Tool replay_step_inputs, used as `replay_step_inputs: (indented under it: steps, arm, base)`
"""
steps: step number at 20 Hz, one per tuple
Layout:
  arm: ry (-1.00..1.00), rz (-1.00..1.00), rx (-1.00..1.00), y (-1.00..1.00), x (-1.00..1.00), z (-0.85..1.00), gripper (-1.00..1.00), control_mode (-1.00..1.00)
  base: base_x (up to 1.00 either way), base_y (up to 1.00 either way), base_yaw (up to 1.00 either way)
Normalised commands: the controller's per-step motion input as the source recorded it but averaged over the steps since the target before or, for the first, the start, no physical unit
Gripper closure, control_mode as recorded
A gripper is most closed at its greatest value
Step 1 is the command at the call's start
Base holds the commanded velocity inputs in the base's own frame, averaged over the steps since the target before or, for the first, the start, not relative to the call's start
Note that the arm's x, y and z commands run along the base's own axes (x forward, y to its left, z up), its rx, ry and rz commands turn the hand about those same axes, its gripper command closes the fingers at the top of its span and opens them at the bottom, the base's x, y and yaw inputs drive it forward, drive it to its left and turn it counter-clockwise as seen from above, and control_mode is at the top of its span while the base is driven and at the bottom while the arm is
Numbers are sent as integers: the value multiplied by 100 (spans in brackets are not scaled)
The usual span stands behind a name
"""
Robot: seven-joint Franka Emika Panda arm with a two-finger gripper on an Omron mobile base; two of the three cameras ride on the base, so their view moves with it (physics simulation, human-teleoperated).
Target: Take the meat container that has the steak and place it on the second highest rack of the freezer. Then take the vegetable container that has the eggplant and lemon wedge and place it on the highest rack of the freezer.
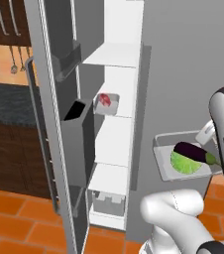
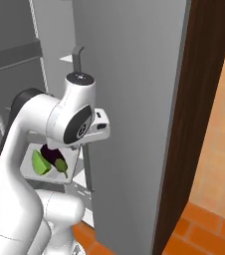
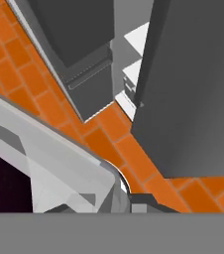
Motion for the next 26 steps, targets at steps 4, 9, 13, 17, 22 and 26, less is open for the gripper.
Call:
replay_step_inputs:
  steps: [4,9,13,17,22,26]
  arm:
    - [0,0,0,0,0,0,100,100]
    - [0,0,0,0,0,0,100,100]
    - [0,0,0,0,0,0,100,100]
    - [0,0,0,0,0,0,100,100]
    - [0,0,0,0,0,0,100,100]
    - [0,0,0,0,0,0,100,100]
  base:
    - [24,21,8]
    - [32,47,6]
    - [33,14,1]
    - [29,2,0]
    - [59,2,-1]
    - [50,10,-2]
